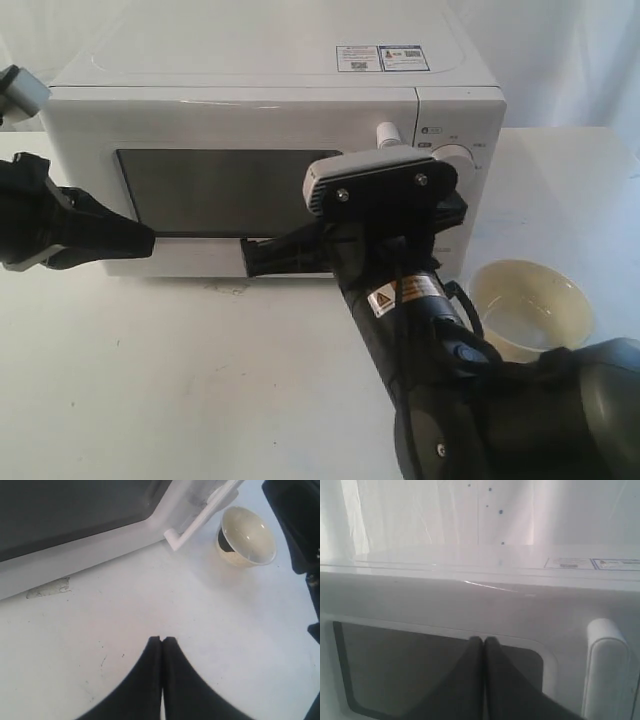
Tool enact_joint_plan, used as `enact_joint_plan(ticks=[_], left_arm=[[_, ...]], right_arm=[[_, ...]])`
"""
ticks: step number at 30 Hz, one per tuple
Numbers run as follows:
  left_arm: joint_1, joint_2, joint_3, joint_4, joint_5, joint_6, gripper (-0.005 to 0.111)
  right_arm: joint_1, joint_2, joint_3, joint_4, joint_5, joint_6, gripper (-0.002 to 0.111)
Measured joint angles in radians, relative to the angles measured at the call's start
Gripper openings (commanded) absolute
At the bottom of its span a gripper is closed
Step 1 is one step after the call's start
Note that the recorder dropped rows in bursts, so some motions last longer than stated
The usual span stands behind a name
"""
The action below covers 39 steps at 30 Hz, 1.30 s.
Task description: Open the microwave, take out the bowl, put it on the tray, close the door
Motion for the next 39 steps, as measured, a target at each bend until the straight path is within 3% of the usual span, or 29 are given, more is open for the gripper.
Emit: enact_joint_plan(ticks=[14,32,39], left_arm=[[0.0,0.0,0.0,-0.001,-0.003,-0.021,0.0],[0.0,-0.003,0.0,-0.001,-0.009,-0.021,0.0],[0.0,-0.112,0.0,0.005,-0.035,-0.012,0.0]], right_arm=[[0.0,-0.004,0.04,0.038,0.206,-0.007,0.0],[0.0,-0.004,0.04,0.038,0.21,-0.007,0.0],[0.0,-0.004,0.04,0.038,0.21,-0.007,0.0]])
